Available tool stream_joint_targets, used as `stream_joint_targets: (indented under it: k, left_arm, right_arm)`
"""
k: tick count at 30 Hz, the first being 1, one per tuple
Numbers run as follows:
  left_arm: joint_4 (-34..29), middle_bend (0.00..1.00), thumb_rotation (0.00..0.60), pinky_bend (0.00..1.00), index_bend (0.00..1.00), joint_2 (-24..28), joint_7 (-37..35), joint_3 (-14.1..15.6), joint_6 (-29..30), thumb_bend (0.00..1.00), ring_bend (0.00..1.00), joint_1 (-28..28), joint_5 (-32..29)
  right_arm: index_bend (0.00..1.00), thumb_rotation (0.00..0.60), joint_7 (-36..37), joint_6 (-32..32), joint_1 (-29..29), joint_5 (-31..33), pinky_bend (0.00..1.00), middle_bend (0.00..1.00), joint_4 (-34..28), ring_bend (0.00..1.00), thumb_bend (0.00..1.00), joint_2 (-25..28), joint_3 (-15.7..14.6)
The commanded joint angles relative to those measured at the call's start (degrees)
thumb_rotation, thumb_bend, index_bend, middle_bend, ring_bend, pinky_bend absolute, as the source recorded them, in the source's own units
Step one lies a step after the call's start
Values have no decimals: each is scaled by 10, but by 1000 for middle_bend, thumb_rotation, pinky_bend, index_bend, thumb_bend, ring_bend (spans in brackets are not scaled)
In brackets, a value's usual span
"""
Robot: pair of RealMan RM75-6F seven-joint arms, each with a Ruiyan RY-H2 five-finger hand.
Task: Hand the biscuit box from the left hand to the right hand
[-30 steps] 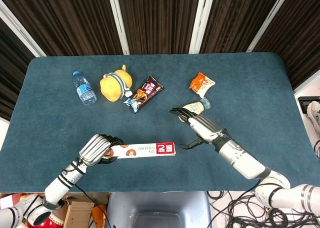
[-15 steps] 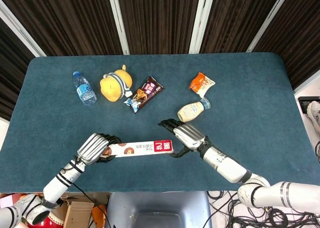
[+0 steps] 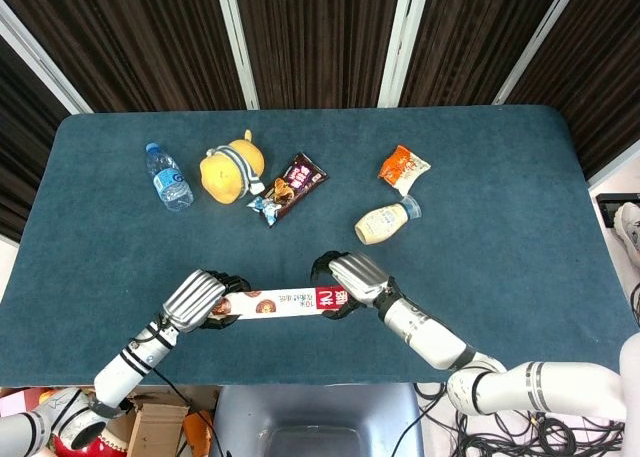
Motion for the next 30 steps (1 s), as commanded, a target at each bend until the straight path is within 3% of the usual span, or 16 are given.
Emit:
stream_joint_targets:
  k: [1, 10, 12, 17, 23, 27, 30]
  left_arm:
    - [-3, 637, 600, 683, 598, 0, 2, 1, -3, 363, 575, -2, -2]
    - [-8, 637, 600, 682, 593, 2, 9, 2, 3, 363, 573, -1, 2]
    - [-11, 634, 600, 682, 592, 5, 7, 4, 5, 363, 573, 0, 2]
    - [-14, 629, 600, 681, 587, 10, -8, 6, 23, 364, 573, 3, 13]
    - [5, 604, 600, 672, 567, 10, -67, 12, 70, 360, 560, 10, 45]
    - [30, 498, 600, 624, 449, 6, -113, 17, 100, 357, 497, 14, 62]
    - [50, 424, 600, 493, 322, 8, -146, 25, 121, 353, 369, 16, 78]
  right_arm:
    - [576, 600, -6, 3, 2, -3, 341, 344, 5, 263, 120, -6, -4]
    - [605, 600, -16, 13, 5, 9, 392, 379, 9, 325, 136, -14, -5]
    - [638, 600, -16, 12, 5, 9, 454, 412, 10, 371, 178, -17, -6]
    - [800, 600, 3, 14, 2, -4, 722, 555, 15, 536, 312, -26, 0]
    - [913, 600, 39, 6, -4, -26, 840, 654, 18, 641, 370, -22, 11]
    - [935, 600, 55, 5, -8, -40, 863, 674, 13, 663, 383, -13, 16]
    - [945, 600, 67, 6, -13, -52, 870, 683, 5, 672, 388, 1, 21]
